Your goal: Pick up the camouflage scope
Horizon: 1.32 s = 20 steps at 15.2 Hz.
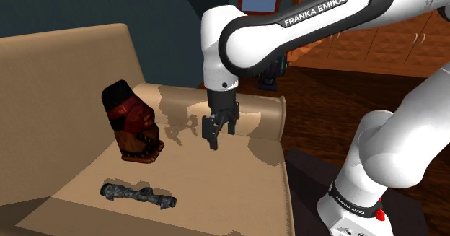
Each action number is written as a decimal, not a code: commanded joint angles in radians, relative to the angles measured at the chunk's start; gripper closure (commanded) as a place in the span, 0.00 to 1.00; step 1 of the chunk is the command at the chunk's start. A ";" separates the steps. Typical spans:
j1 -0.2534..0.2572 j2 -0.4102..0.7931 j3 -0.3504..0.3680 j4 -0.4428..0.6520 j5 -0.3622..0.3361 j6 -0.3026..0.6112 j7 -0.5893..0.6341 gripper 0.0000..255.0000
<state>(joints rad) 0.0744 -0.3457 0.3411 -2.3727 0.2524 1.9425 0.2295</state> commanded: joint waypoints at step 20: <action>0.177 0.828 0.093 0.621 -0.355 0.208 0.532 0.00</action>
<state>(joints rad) 0.2391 0.4560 0.4387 -1.7738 -0.0904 2.1470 0.7459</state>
